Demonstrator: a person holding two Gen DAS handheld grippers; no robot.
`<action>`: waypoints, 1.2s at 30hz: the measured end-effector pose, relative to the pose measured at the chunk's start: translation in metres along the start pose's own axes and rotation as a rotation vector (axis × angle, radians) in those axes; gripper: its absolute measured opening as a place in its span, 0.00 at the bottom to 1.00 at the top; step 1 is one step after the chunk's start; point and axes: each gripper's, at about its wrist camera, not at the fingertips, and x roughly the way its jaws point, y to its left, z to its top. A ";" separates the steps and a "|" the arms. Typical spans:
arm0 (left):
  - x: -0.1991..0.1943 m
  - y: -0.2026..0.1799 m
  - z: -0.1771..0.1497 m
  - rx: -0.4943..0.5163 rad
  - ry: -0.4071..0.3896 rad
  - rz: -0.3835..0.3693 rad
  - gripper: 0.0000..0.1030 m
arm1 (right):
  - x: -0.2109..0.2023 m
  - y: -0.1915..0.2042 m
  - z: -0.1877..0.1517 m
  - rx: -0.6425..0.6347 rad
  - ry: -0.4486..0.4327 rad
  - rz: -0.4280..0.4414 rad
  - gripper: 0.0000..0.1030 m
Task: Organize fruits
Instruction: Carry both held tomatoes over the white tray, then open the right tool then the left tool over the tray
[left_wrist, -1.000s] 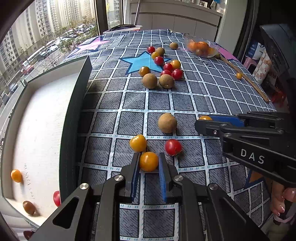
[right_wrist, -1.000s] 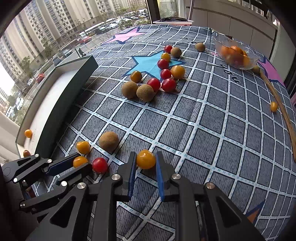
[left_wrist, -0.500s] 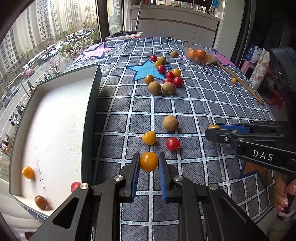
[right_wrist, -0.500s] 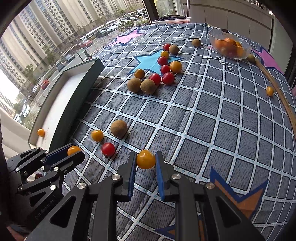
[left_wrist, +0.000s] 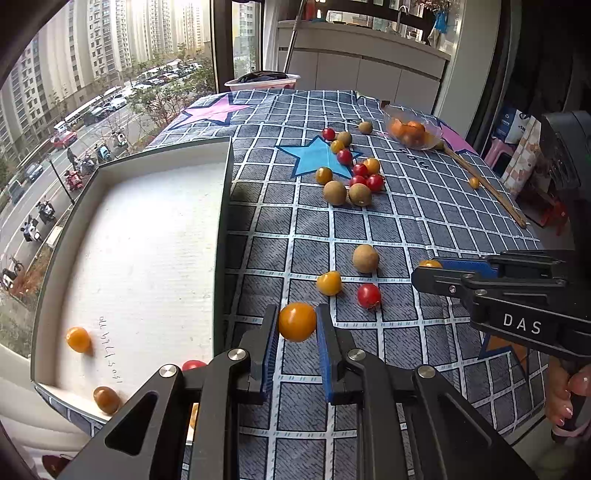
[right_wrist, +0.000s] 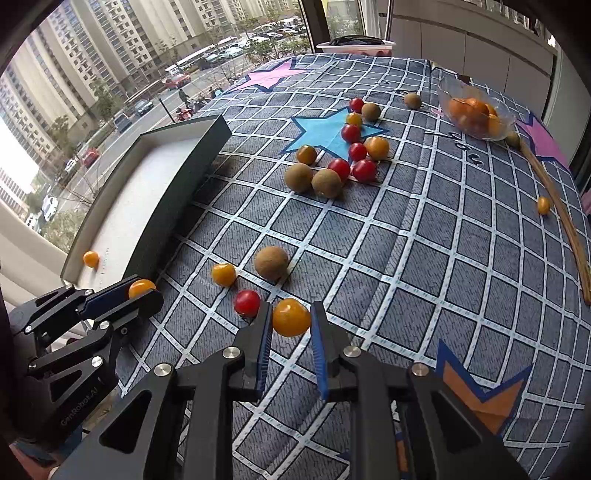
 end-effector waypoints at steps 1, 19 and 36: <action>-0.002 0.003 0.000 -0.005 -0.006 0.002 0.20 | 0.000 0.004 0.001 -0.007 0.000 -0.001 0.22; -0.019 0.104 0.016 -0.104 -0.085 0.146 0.21 | 0.008 0.108 0.054 -0.193 -0.002 0.052 0.22; 0.034 0.173 0.024 -0.162 0.034 0.268 0.21 | 0.086 0.158 0.090 -0.239 0.124 0.070 0.21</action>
